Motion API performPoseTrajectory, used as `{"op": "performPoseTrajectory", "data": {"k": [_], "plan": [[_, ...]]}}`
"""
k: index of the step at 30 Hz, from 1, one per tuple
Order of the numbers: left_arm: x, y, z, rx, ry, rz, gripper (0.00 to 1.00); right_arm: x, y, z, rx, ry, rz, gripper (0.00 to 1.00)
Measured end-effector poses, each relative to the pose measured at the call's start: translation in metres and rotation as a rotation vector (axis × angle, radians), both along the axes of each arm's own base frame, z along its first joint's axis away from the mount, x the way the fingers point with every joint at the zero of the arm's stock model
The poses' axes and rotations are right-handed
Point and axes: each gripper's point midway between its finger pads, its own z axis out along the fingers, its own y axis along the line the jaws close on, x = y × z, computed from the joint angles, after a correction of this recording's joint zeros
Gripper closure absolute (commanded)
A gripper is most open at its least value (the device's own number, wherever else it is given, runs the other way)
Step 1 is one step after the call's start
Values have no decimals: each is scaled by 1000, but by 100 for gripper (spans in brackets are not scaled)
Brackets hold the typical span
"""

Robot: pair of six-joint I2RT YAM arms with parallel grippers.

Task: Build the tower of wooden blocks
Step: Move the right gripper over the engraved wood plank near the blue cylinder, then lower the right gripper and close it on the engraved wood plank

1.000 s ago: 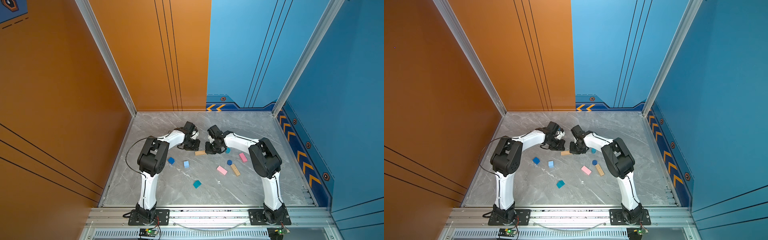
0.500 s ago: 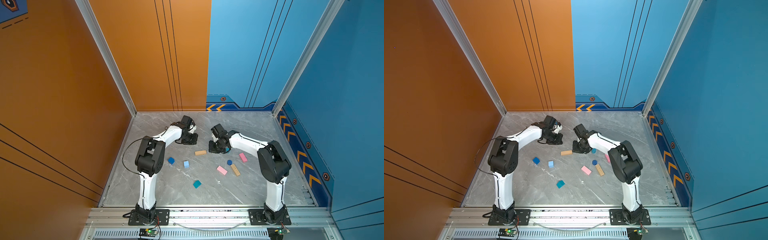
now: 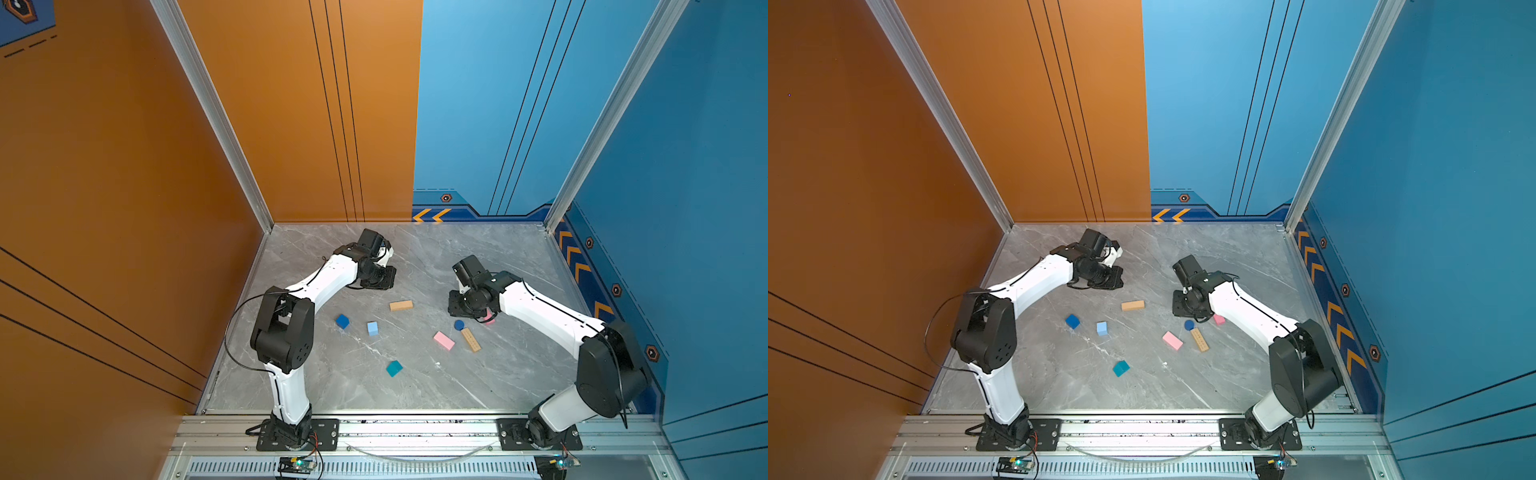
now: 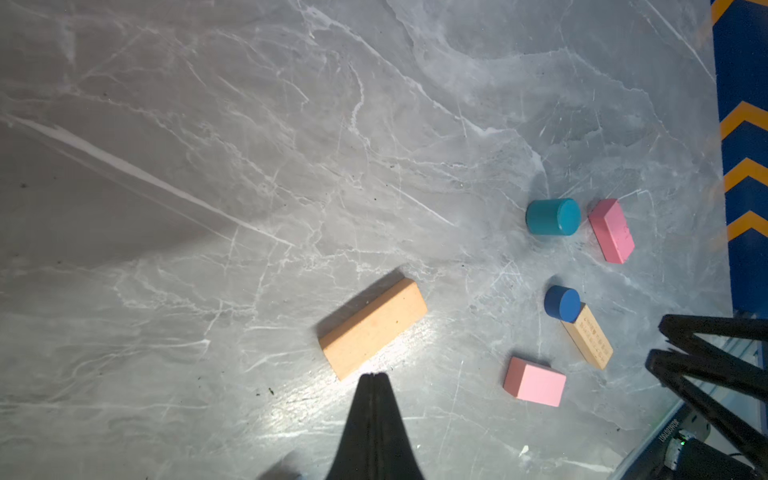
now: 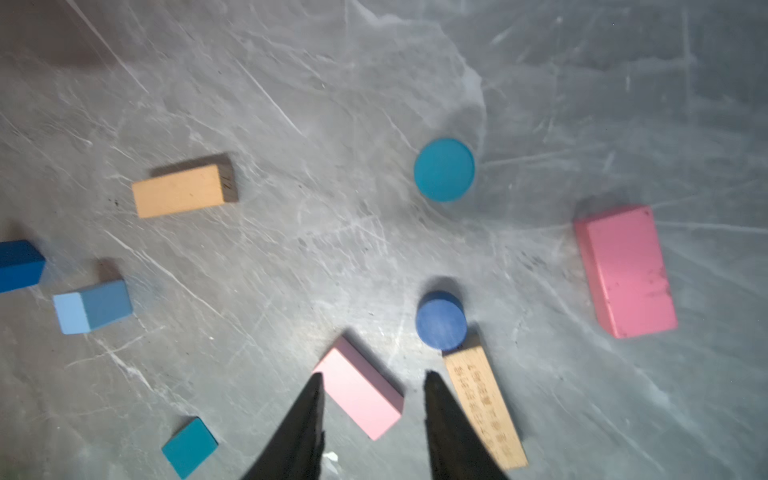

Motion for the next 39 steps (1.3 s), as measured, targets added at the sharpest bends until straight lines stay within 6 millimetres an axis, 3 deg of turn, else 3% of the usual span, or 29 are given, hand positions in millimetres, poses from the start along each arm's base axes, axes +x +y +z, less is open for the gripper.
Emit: {"op": "performPoseTrajectory", "data": {"k": [8,17,26,30,39], "plan": [[-13,-5,11,4,-24,-17,94,-39,-30,-24,-84,77,-6,38],[-23,-11,8,18,-18,-30,94,-54,-47,-45,-120,132,-20,37],[-25,-9,6,31,-14,-17,93,-53,-49,-69,-142,165,-15,39],[-25,-9,6,33,-15,-14,93,-50,-50,-74,-142,164,-18,42],[-25,-8,5,34,-14,-14,93,-48,-49,-81,-149,173,-4,66]]}}
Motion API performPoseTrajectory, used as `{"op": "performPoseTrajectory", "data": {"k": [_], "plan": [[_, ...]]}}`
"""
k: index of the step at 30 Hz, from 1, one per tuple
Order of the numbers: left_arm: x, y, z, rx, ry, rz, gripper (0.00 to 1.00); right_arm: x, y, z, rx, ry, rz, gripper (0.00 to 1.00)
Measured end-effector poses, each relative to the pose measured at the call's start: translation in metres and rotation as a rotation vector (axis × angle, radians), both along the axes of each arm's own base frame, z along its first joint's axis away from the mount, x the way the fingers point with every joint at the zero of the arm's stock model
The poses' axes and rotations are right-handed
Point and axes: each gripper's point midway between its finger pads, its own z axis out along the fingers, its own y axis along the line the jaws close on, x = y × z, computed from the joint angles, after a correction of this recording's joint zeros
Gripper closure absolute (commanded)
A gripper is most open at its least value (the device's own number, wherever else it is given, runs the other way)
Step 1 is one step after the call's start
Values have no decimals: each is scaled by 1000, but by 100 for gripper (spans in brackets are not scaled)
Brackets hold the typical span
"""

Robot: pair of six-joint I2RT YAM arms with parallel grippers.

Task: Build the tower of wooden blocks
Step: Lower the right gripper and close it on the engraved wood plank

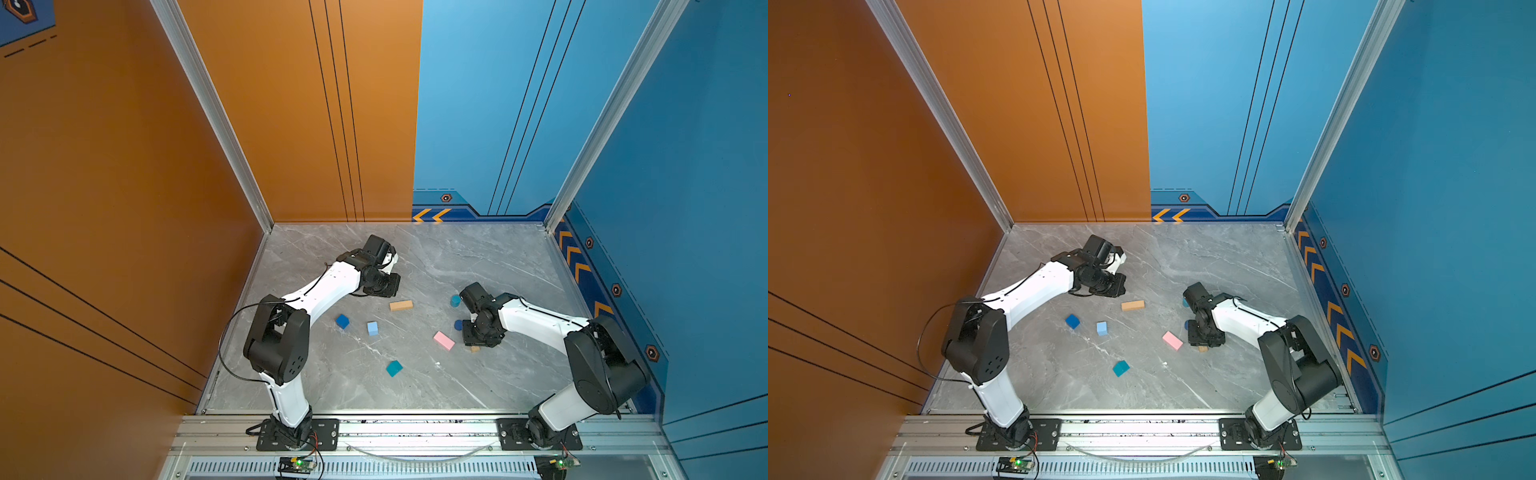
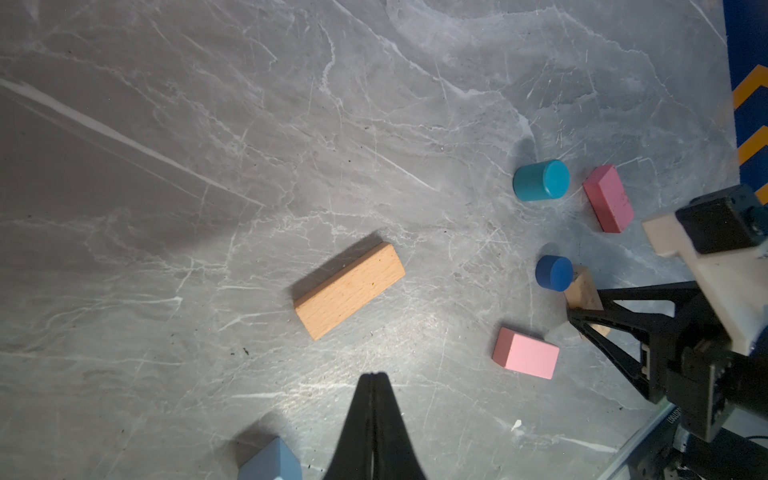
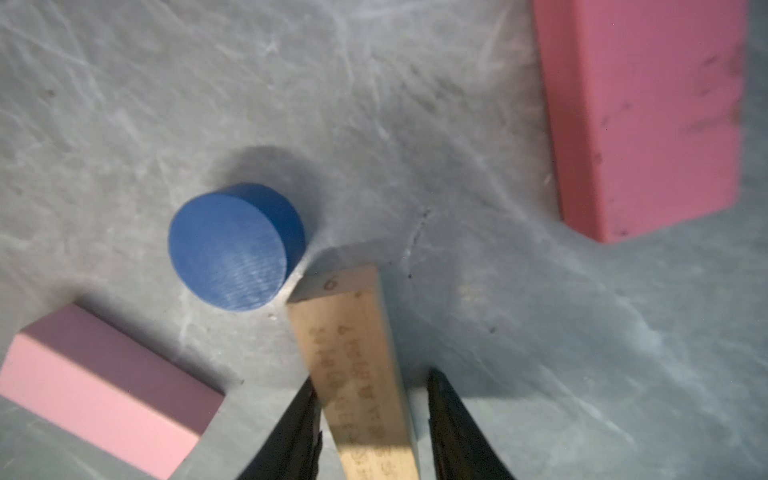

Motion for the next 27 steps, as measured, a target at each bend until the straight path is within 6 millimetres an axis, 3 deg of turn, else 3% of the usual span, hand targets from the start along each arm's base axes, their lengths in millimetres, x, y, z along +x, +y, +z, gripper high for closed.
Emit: {"op": "performPoseTrajectory", "data": {"k": [9,15,22,27], "plan": [[-1,0,0,1,1,-1,94,-2,-2,4,-8,2,7,84],[-2,1,2,-2,-4,-1,93,4,0,44,6,-75,18,85],[-4,4,4,2,-11,3,94,18,37,97,72,-186,114,82],[-7,7,10,6,-27,8,93,29,79,102,83,-178,206,82]]}}
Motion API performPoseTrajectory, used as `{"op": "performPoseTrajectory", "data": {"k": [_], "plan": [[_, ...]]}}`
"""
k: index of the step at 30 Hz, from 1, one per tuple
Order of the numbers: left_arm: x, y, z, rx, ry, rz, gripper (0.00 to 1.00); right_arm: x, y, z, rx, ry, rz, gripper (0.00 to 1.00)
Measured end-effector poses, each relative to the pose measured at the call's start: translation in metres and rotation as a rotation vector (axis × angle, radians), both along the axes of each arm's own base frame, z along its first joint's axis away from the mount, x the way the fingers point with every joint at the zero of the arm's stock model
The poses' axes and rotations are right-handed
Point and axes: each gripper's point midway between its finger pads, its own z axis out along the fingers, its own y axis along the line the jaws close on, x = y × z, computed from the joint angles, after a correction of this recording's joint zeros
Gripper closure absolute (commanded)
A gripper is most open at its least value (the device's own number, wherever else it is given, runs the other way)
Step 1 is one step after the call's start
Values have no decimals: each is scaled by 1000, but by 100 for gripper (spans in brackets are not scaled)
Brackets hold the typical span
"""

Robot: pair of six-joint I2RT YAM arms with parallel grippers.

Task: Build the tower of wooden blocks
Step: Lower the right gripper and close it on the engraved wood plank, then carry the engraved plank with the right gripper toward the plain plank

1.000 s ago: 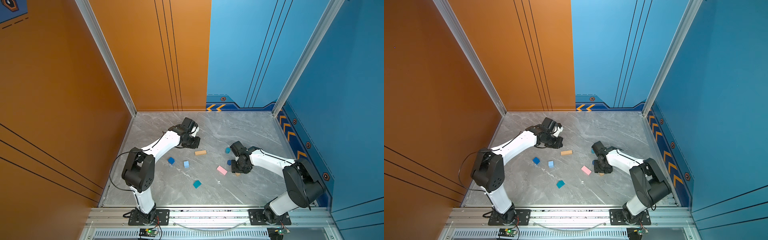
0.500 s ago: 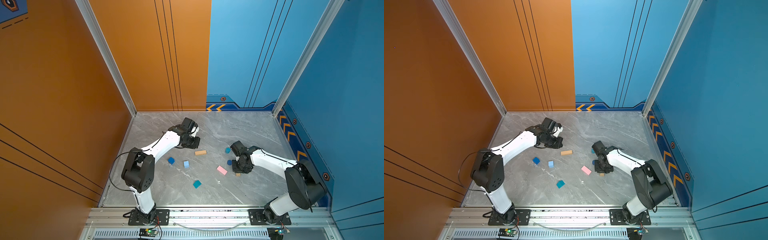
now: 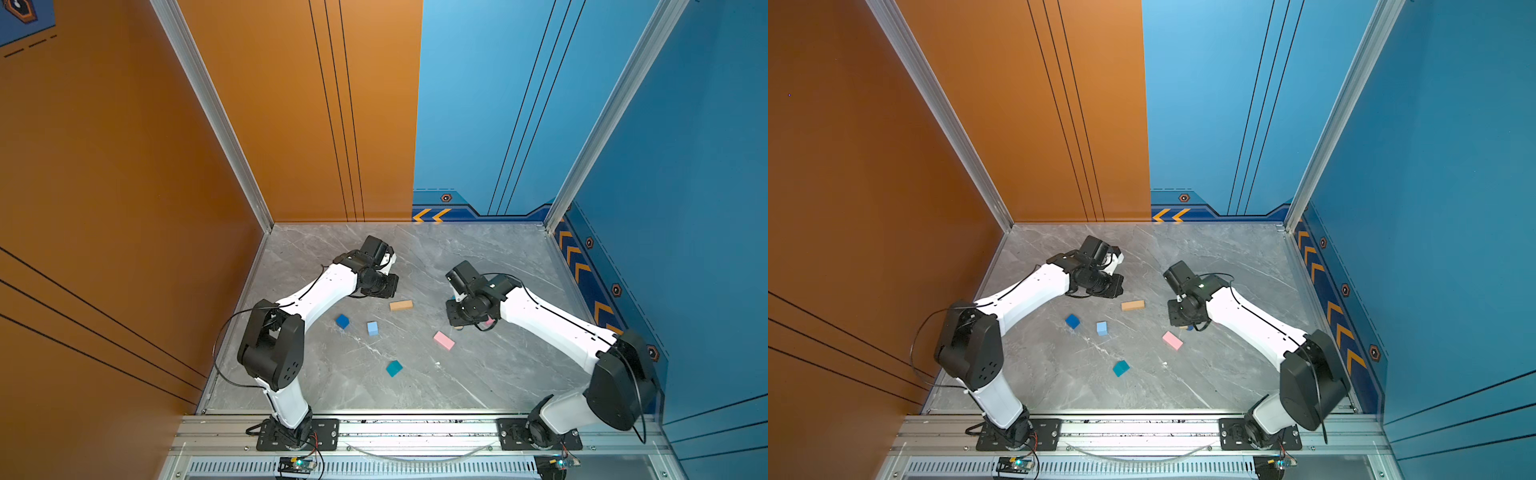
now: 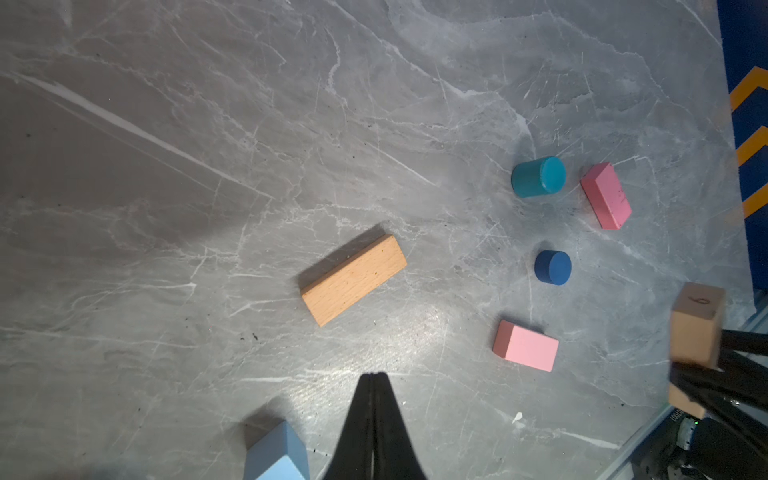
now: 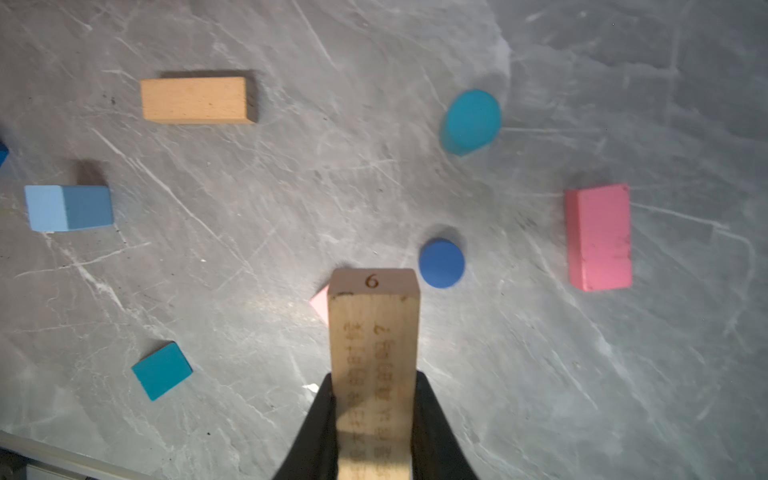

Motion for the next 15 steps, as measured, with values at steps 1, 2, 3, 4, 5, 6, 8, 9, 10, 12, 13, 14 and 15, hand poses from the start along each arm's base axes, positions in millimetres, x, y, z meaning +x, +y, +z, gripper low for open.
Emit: {"op": "performPoseTrajectory", "data": {"k": [1,2,3,4,5,6,8,9,10,12,13,14,15], "plan": [[0,1,1,0,-4,1,93,2,8,-3,-1,9,13,82],[-1,1,3,-1,-8,2,93,4,18,-7,-5,22,33,82],[-1,2,4,-1,-12,3,93,5,28,-13,-7,35,49,82],[-2,2,5,-1,-14,3,93,5,36,-18,-13,48,65,82],[-3,3,6,-1,-15,3,93,5,45,-25,-21,63,82,82],[-4,3,6,-1,-15,4,93,5,53,-32,-28,76,94,82],[-6,5,6,1,-17,5,92,3,64,-45,-39,105,116,82],[-7,6,6,2,-16,6,92,2,67,-51,-45,118,120,82],[-7,7,6,5,-17,8,92,2,69,-56,-49,127,122,82],[-9,9,6,8,-19,11,92,2,70,-64,-52,142,116,81],[-10,10,7,8,-21,12,92,2,71,-67,-52,146,114,81],[-9,10,9,8,-27,13,92,3,72,-69,-52,151,109,81],[-9,11,10,9,-30,16,92,4,73,-71,-49,152,104,81]]}}
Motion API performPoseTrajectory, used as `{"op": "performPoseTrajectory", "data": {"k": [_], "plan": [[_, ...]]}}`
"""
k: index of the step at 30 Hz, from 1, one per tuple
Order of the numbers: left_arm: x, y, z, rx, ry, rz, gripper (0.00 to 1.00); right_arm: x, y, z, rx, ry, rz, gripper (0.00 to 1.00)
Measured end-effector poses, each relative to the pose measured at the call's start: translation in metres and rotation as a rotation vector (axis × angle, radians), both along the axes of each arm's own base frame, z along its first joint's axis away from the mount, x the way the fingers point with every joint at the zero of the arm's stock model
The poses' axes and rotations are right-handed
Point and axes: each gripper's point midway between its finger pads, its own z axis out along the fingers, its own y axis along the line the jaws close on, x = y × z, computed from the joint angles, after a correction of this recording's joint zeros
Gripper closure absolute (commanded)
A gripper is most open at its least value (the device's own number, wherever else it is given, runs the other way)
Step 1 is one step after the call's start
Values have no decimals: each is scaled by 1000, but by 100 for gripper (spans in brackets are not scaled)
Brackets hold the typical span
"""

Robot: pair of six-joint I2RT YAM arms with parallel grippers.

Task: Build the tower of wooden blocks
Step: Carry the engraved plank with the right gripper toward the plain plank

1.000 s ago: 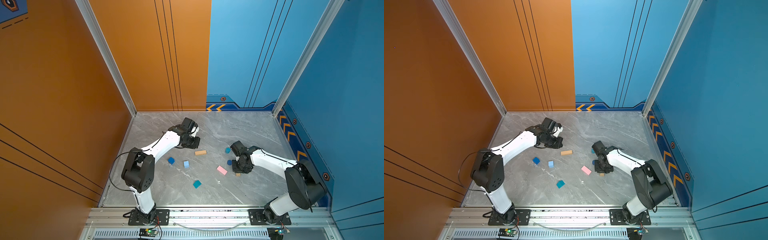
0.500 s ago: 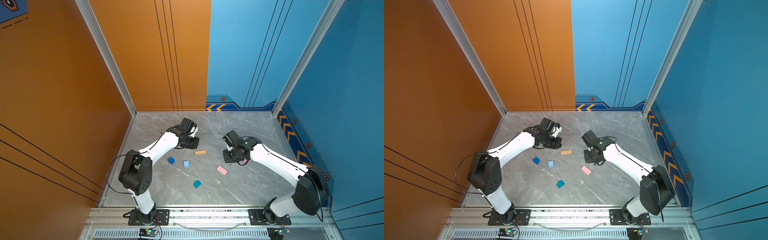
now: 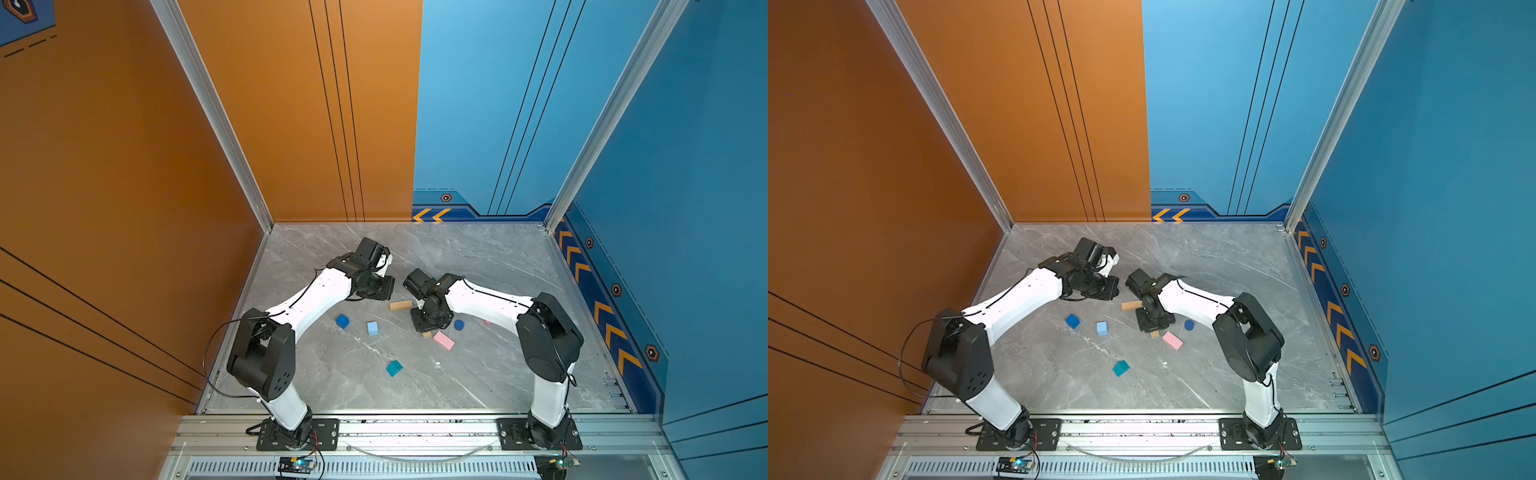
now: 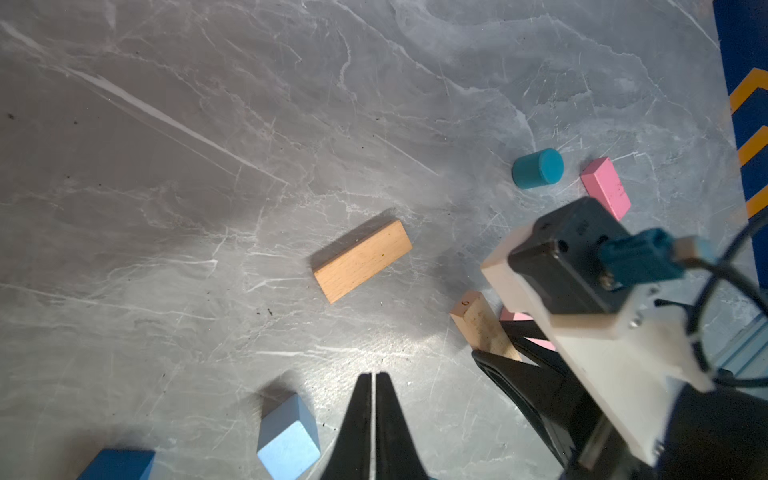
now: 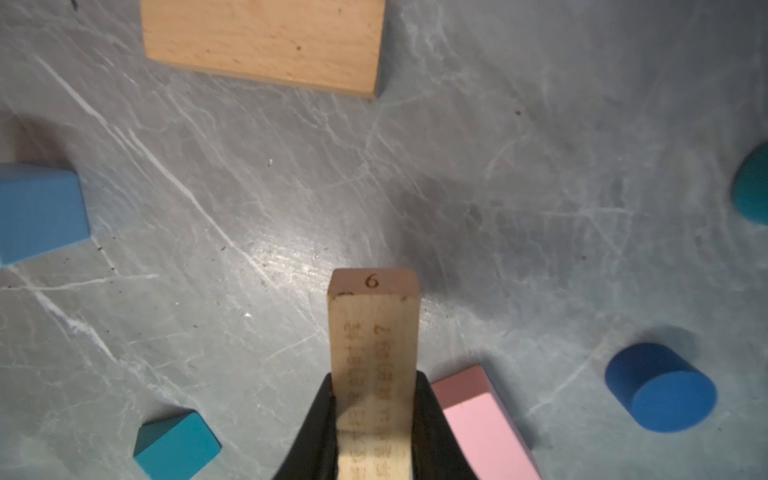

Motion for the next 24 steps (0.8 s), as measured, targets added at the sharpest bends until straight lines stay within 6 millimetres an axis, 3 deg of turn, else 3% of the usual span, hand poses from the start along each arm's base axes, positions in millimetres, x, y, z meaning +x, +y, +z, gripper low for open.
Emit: {"op": "performPoseTrajectory", "data": {"k": [7,15,24], "plan": [[1,2,1,2,-3,6,92,13,13,-12,25,-1,-26,76],[1,3,0,5,-4,9,91,26,14,-25,29,8,-77,58],[0,4,-2,8,0,9,91,30,21,-22,61,5,-85,46]]}}
